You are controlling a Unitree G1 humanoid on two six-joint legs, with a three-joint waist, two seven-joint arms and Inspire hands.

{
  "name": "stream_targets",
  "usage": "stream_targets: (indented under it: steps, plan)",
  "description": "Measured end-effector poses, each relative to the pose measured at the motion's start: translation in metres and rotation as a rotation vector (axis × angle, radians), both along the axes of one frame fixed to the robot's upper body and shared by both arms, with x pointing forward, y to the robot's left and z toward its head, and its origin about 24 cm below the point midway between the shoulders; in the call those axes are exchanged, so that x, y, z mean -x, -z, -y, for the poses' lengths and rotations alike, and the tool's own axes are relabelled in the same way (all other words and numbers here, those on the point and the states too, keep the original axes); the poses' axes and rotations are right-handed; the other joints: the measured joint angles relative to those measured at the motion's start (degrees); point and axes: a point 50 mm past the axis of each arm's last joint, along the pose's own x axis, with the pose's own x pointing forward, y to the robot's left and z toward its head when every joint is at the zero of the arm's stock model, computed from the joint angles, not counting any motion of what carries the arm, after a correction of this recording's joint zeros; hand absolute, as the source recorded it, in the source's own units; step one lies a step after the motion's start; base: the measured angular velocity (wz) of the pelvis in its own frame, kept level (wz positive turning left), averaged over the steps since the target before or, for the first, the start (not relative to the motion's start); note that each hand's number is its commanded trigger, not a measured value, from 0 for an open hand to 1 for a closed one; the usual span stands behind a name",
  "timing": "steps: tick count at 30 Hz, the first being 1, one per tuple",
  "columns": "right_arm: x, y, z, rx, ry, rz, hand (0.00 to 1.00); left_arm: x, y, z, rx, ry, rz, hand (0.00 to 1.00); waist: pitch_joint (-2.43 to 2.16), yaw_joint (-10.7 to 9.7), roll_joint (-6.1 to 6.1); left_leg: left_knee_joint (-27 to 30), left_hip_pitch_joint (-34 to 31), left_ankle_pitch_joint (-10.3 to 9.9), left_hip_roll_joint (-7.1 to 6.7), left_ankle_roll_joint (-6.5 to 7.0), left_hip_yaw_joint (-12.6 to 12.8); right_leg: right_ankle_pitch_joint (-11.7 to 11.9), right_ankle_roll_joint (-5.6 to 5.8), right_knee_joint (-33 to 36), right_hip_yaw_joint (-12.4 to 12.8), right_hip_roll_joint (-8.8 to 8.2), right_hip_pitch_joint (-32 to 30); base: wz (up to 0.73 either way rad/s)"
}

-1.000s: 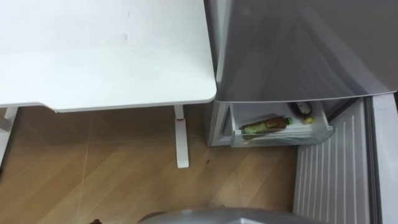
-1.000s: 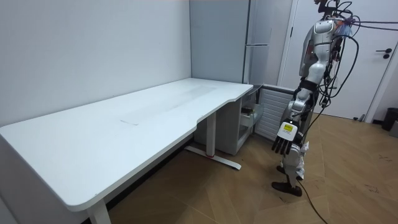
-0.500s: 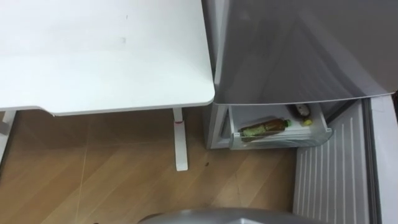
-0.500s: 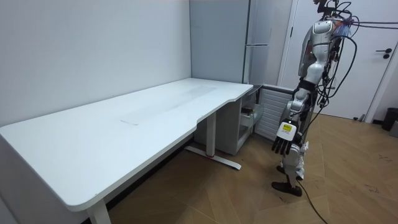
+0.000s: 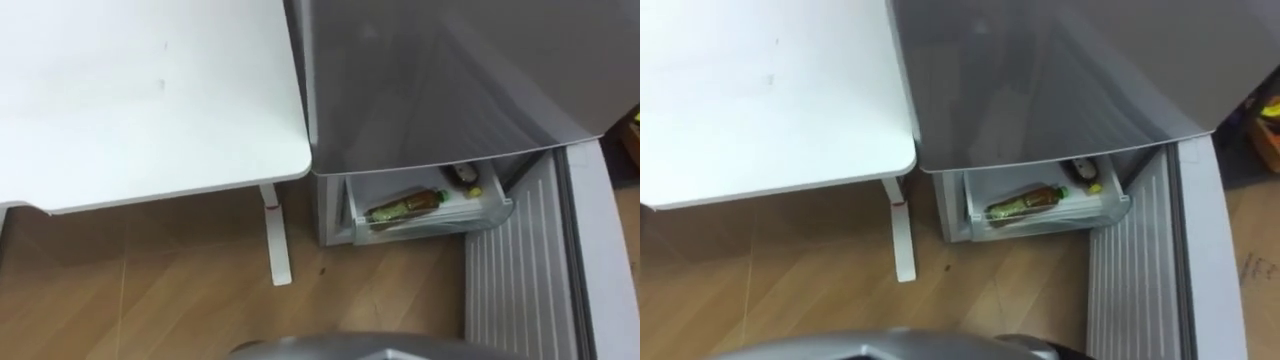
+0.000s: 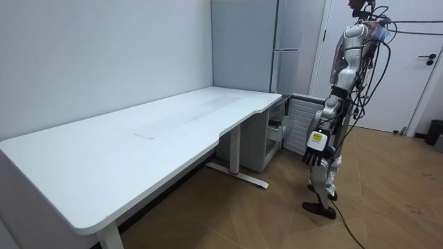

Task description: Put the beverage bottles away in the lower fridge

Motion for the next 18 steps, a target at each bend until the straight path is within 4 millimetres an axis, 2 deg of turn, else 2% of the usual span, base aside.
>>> stream_targets:
  steps: [4, 7, 9, 10, 12, 14, 15, 18]
  plan:
    - [-0.013, 0.000, -0.001, -0.011, 0.066, 0.049, 0.00, -0.011, 0.000, -0.001, 0.001, 0.008, 0.027, 0.00, -0.07, -0.3, 0.41, 0.0, -1.7, 0.3, -0.11, -0.41, -1.0, -0.3, -0.35, 1.5, -0.1, 0.01, -2.4, 0.00]
    - [-0.036, -0.002, 0.000, -0.029, 0.172, 0.136, 0.00, -0.023, 0.000, 0.000, 0.006, 0.012, 0.069, 0.00, -0.06, -0.7, 0.42, 1.1, -4.6, 0.4, -0.35, -0.55, -2.0, -0.7, -0.51, 3.2, -0.6, -0.22, -5.4, 0.07]
    - [-0.065, -0.006, 0.000, -0.038, 0.255, 0.226, 0.00, -0.050, -0.001, 0.002, 0.009, 0.049, 0.139, 0.00, 0.03, -1.0, 0.53, 3.4, -9.3, 0.4, -0.67, -0.55, -4.1, -0.7, -0.57, 5.0, -1.9, -0.66, -9.3, 0.25]
    - [-0.073, -0.008, 0.000, -0.040, 0.272, 0.252, 0.00, -0.058, -0.002, 0.002, 0.011, 0.048, 0.162, 0.00, 0.11, -0.9, 0.54, 3.9, -10.3, 0.4, -0.68, -0.55, -4.2, -0.7, -0.58, 5.7, -1.9, -0.73, -10.4, 0.08]
    - [-0.107, -0.016, 0.000, -0.052, 0.306, 0.356, 0.00, -0.080, -0.005, 0.003, 0.024, 0.030, 0.230, 0.00, 0.23, 0.0, 0.62, 5.8, -14.4, 0.4, -0.81, -0.50, -4.2, -0.7, -0.64, 7.9, -1.7, -0.97, -14.7, -0.06]
    - [-0.129, -0.022, -0.001, -0.068, 0.332, 0.427, 0.00, -0.092, -0.006, 0.005, 0.034, 0.034, 0.269, 0.00, 0.51, 0.6, 0.72, 6.5, -17.0, 0.6, -0.87, -0.27, -4.2, -0.4, -0.72, 8.9, -1.6, -1.07, -17.5, -0.05]
    - [-0.143, -0.027, -0.002, -0.081, 0.364, 0.475, 0.00, -0.098, -0.008, 0.002, 0.033, 0.042, 0.285, 0.00, 0.82, 0.8, 0.88, 7.7, -19.4, 0.6, -0.82, -0.24, -4.2, -0.2, -0.78, 9.6, -1.7, -1.11, -19.4, 0.00]
    - [-0.167, -0.037, 0.001, -0.091, 0.419, 0.567, 0.00, -0.111, -0.011, -0.001, 0.038, 0.007, 0.336, 0.00, 1.40, 2.4, 0.95, 10.6, -26.1, 0.8, -1.05, -0.06, -4.3, -0.1, -0.88, 13.2, -1.8, -1.69, -26.4, 0.00]
